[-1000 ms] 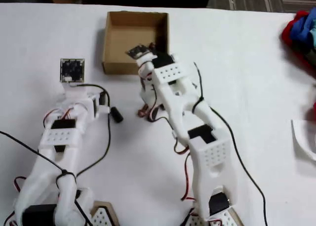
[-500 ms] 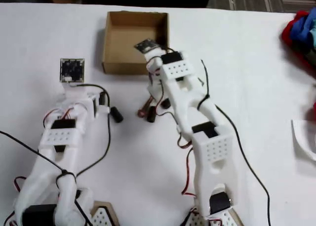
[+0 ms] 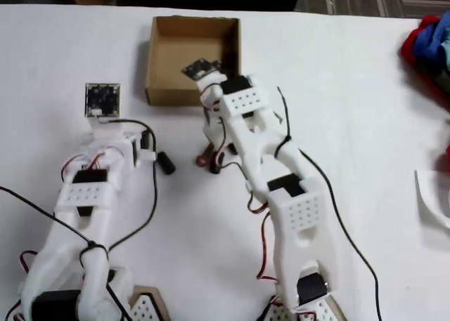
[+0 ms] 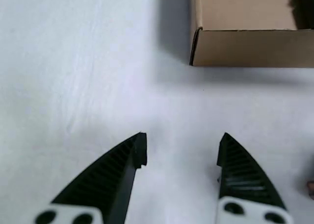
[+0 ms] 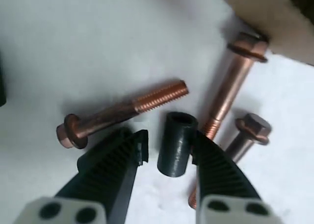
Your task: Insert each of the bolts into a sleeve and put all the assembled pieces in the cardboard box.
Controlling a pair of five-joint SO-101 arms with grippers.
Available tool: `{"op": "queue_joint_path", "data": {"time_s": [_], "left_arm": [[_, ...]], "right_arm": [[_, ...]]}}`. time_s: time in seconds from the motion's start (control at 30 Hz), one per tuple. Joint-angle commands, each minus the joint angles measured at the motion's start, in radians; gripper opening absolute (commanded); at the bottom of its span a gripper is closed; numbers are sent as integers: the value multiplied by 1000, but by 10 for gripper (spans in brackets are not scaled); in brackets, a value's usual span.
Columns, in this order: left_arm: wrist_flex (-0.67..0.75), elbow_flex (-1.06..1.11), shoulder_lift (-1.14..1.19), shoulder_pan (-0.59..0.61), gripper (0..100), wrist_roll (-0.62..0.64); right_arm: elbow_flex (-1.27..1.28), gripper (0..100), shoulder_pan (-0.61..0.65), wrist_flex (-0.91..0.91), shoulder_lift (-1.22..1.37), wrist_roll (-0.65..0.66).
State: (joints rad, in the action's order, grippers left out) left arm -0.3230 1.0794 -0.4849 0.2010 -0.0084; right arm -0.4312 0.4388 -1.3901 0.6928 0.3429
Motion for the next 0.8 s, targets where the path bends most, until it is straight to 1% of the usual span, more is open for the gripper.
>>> {"op": "queue_joint_path", "data": {"time_s": [0.0, 0.13, 0.37, 0.43, 0.5, 0.6, 0.77], "left_arm": [[20, -41, 2, 5, 249, 2], [20, -41, 2, 5, 249, 2], [20, -41, 2, 5, 249, 2], [20, -41, 2, 5, 249, 2], [20, -41, 2, 5, 249, 2], [20, -41, 2, 5, 249, 2], [20, -41, 2, 5, 249, 2]], "right_arm": [[2, 145, -1, 2, 33, 3], [-6, 145, -2, 4, 91, 3], [-57, 142, -2, -13, 102, 3], [-57, 95, -4, -13, 102, 3], [-57, 12, -4, -13, 104, 3], [-58, 51, -4, -24, 104, 2], [-63, 55, -2, -48, 102, 2]]}}
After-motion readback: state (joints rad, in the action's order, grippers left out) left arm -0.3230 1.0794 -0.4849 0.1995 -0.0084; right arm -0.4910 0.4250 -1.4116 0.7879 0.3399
